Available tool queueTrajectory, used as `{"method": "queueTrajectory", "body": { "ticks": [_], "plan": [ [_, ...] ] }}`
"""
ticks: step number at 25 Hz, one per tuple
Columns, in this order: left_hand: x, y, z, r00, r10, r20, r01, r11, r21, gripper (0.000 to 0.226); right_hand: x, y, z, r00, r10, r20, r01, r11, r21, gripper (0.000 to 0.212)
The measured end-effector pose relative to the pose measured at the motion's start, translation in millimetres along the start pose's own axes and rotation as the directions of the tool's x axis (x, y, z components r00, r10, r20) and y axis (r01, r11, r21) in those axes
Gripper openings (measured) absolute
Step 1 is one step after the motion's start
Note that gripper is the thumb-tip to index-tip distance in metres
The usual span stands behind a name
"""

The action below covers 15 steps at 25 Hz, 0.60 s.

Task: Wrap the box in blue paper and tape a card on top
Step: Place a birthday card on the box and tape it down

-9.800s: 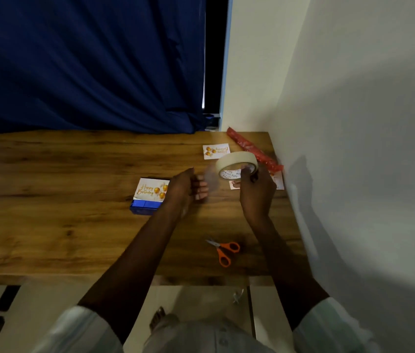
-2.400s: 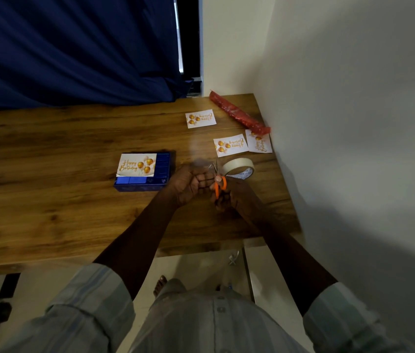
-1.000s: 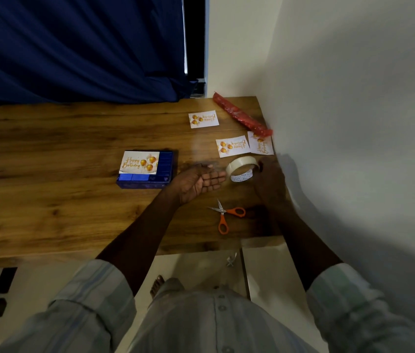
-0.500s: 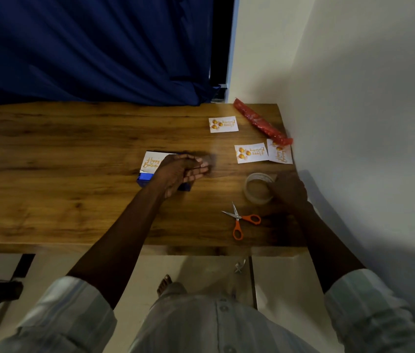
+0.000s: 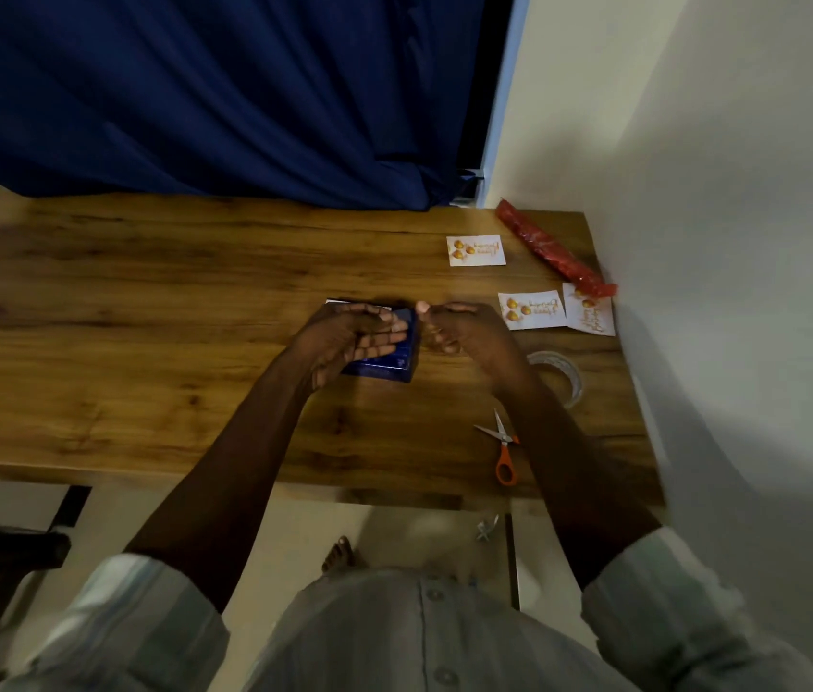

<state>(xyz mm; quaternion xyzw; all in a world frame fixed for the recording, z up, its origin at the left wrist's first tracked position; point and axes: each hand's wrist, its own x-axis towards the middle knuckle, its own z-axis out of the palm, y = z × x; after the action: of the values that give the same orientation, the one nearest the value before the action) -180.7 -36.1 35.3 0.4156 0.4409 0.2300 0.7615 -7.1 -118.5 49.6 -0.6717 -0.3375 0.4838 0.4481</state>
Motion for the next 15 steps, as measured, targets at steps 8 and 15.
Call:
{"method": "queueTrajectory", "body": {
  "ticks": [8, 15],
  "plan": [
    [3.1, 12.5, -32.9, 1.000, 0.009, -0.005, -0.009, 1.000, -0.014, 0.019, 19.7, -14.6, 48.4, 1.000, 0.026, -0.001, -0.026, 0.999, 0.019, 0.010],
    [12.2, 11.5, -38.0, 0.996, -0.034, -0.077, 0.037, 0.999, 0.039, 0.020, 27.7, -8.4, 68.6, 0.983, -0.055, -0.173, 0.048, 0.998, -0.045, 0.004]
  ]
}}
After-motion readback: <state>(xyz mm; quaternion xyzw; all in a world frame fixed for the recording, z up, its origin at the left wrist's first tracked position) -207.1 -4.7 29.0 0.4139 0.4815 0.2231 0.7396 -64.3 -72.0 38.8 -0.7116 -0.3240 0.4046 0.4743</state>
